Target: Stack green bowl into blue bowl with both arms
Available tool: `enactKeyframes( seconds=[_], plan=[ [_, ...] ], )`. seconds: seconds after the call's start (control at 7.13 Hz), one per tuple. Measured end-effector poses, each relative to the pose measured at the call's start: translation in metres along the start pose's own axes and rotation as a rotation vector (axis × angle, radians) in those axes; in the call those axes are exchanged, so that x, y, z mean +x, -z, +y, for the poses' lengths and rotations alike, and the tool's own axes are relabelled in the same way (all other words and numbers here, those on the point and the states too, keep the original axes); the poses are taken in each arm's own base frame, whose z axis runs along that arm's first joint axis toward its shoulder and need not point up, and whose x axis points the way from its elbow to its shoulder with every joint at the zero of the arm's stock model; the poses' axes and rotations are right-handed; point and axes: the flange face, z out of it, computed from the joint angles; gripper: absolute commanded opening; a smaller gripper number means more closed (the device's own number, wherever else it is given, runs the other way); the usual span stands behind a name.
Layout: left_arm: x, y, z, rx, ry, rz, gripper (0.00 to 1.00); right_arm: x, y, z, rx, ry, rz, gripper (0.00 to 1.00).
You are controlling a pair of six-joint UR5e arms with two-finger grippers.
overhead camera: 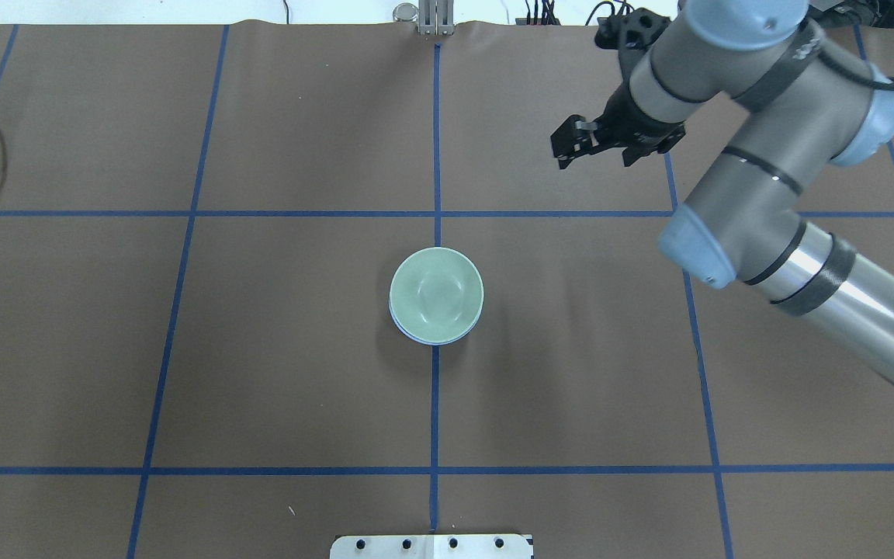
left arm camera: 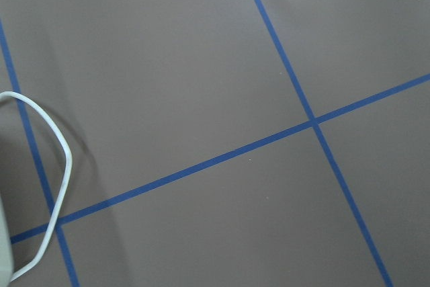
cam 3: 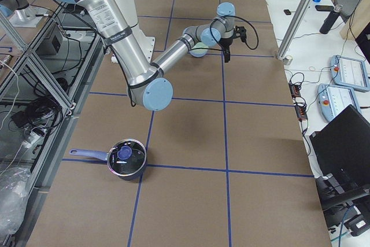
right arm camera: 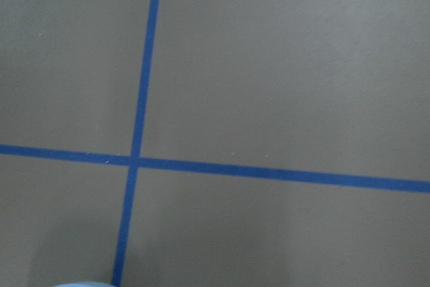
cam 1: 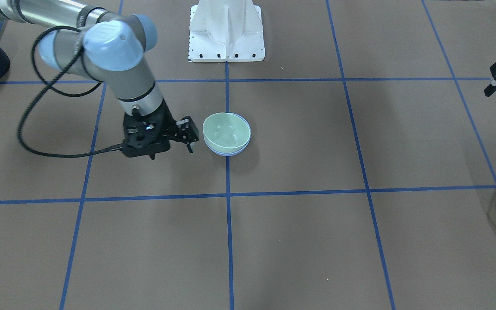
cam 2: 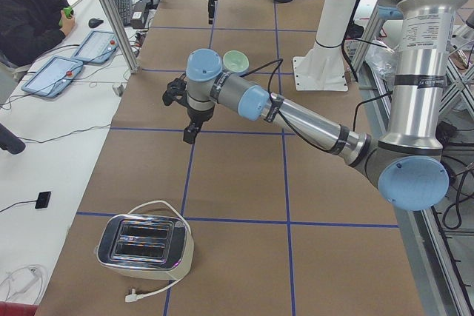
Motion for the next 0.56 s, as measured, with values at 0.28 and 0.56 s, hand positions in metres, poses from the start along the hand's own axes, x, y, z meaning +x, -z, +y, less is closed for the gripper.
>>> enactKeyframes(
  seconds=[0.28,0.56],
  plan=[
    [-0.042,0.008,0.010,0.008,0.017,-0.020,0.98,0.134,0.047,-0.020,0.011,0.052,0.033,1.00],
    [-0.065,0.013,0.022,0.007,0.034,-0.030,0.98,0.257,0.079,-0.005,0.010,0.074,0.087,1.00]
  ],
)
